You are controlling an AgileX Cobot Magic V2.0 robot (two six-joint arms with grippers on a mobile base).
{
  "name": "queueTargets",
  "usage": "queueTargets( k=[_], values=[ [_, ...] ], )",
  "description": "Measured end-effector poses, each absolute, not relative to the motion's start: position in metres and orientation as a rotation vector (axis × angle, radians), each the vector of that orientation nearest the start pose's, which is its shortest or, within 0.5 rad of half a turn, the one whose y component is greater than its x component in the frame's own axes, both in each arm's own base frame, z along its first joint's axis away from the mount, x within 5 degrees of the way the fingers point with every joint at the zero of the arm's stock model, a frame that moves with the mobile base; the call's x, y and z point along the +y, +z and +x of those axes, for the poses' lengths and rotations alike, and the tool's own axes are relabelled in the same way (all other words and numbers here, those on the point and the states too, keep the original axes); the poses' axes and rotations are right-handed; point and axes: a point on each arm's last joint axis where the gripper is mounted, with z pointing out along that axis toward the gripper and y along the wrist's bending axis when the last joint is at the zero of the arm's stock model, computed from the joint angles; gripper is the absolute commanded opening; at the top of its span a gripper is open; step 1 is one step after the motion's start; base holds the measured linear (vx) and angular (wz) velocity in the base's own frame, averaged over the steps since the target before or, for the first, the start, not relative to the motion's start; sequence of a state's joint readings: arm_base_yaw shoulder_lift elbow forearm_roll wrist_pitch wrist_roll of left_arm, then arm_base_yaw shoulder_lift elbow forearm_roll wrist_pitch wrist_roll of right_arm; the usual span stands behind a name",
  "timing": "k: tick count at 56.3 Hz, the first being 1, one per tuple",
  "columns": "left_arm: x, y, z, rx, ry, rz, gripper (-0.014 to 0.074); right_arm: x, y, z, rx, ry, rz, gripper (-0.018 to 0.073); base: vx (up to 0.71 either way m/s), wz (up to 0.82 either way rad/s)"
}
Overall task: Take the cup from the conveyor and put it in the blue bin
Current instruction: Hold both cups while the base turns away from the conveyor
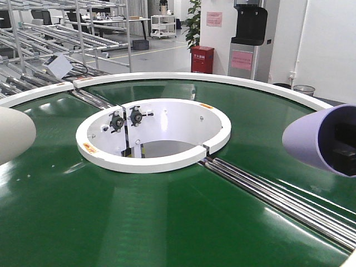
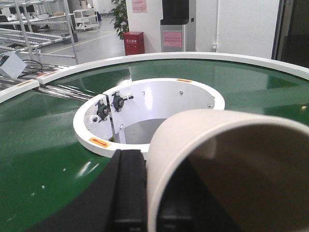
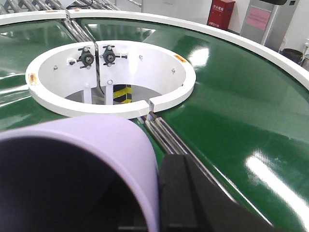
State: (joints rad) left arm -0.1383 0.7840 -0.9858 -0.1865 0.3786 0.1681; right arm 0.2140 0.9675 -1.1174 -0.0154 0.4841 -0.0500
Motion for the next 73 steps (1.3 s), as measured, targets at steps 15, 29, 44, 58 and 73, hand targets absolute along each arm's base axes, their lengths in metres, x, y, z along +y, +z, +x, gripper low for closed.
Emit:
queueTargets(
  k=[15,29,44,58,73],
  values=[
    [-0.0272,0.4339,0.1497,1.651,-0.166,0.162,-0.0007,0.0415,0.4352,0.1939,1.804,0.1,-0.247,-0.001,-0.26,0.05],
    [-0.0271,0.434,0.1494,1.65,-0.166,0.162,-0.0007,0.0415,0.4352,0.1939,1.804,0.1,-0.247,-0.001,-0.27,-0.03],
    [-0.0271,0.434,0.1494,1.65,-0.166,0.162,-0.0007,0.0415,0.4352,0.1939,1.804,0.1,-0.247,-0.001,-0.25,-0.25],
    [-0.0271,0.434,0.1494,1.65,-0.166,0.162,-0.0007,0.0415,0.4352,0.1939,1.804,0.1,-0.247,-0.001,-0.19,-0.41],
    [-0.0271,0.434,0.1494,1.65,-0.166,0.162,-0.0007,0.0415,0.4352,0.1939,1.804,0.1,-0.247,-0.001,-0.12,-0.46]
  ],
)
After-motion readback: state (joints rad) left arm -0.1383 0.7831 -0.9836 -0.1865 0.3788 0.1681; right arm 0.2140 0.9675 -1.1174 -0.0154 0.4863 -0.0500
